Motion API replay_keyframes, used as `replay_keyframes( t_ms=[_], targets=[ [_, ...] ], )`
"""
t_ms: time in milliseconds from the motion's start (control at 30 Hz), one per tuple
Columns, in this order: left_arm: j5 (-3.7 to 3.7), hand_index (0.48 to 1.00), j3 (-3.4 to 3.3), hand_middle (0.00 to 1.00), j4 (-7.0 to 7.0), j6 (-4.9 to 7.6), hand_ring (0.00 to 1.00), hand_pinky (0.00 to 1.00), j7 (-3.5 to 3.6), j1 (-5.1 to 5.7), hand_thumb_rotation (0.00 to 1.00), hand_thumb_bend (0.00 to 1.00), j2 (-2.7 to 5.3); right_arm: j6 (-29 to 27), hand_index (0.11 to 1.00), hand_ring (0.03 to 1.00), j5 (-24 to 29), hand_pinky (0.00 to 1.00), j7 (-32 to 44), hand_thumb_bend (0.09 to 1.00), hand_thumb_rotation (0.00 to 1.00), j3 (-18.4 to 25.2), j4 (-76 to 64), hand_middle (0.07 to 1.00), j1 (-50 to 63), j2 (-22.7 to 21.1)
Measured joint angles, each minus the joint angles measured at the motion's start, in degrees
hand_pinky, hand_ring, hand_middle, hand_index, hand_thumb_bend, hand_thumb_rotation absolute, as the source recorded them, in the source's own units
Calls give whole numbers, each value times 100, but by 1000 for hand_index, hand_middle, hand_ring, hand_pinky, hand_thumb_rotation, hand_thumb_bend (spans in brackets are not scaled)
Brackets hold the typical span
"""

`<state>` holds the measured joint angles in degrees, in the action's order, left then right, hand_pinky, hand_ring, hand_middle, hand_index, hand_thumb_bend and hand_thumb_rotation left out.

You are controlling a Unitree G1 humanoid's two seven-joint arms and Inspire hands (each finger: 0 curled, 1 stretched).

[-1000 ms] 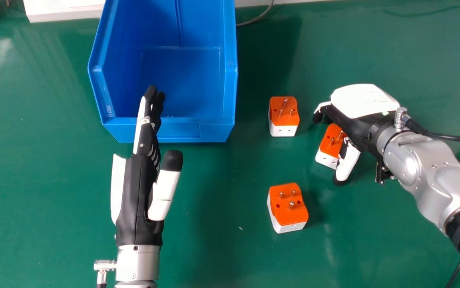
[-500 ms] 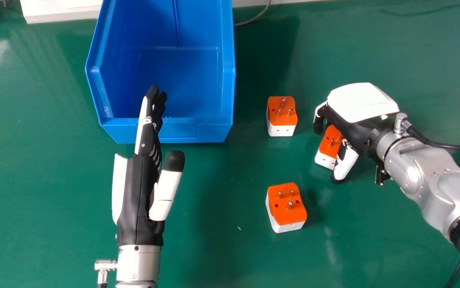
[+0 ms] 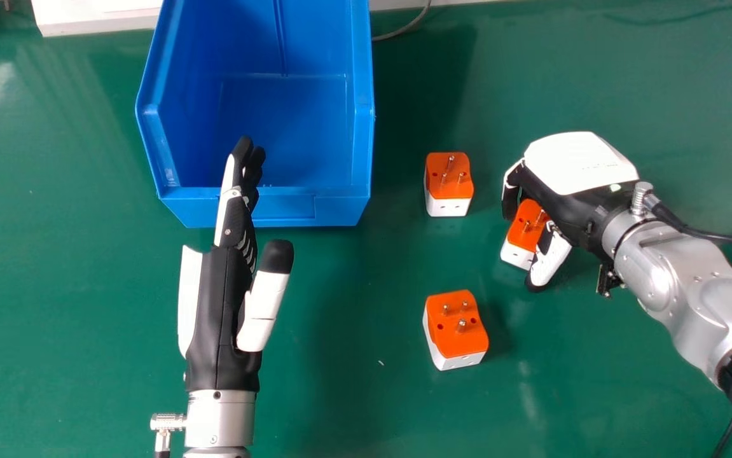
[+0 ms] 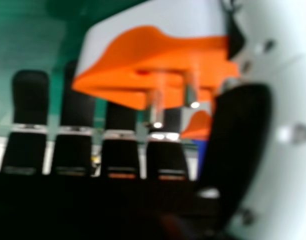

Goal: Pick all objects and put in blue box

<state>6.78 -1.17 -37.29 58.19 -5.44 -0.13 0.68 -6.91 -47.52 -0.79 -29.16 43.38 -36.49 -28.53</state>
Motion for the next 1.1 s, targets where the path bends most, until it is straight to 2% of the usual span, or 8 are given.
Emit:
replay_keyframes(
  t_ms=[300,567,700,833,1000,1100],
  targets=[
    [-8,963,-4,968,-1,1,979,1000,19,0,961,913,-1,139,499,402,16,388,59,520,0,54,-269,518,54,3],
    [-6,963,-6,968,-13,0,979,1000,24,-7,959,918,-1,370,502,390,-7,365,-268,516,0,258,-826,516,321,1],
    [3,963,-10,967,-13,1,978,1000,6,-9,962,918,0,592,505,384,-178,338,-528,515,0,281,-1191,516,462,-19],
    [-9,964,-8,967,-9,-1,978,1000,24,-9,962,920,0,768,505,382,-314,331,-613,514,0,320,-1547,515,560,-103],
    [-5,964,-9,969,-11,1,979,1000,31,-11,960,918,-1,1123,507,372,-570,251,-681,514,0,454,-2061,491,618,-172],
    [-4,964,-12,969,-12,1,978,1000,20,-11,960,915,0,1294,498,303,-906,196,-704,521,0,458,-2303,483,626,-279]
  ],
)
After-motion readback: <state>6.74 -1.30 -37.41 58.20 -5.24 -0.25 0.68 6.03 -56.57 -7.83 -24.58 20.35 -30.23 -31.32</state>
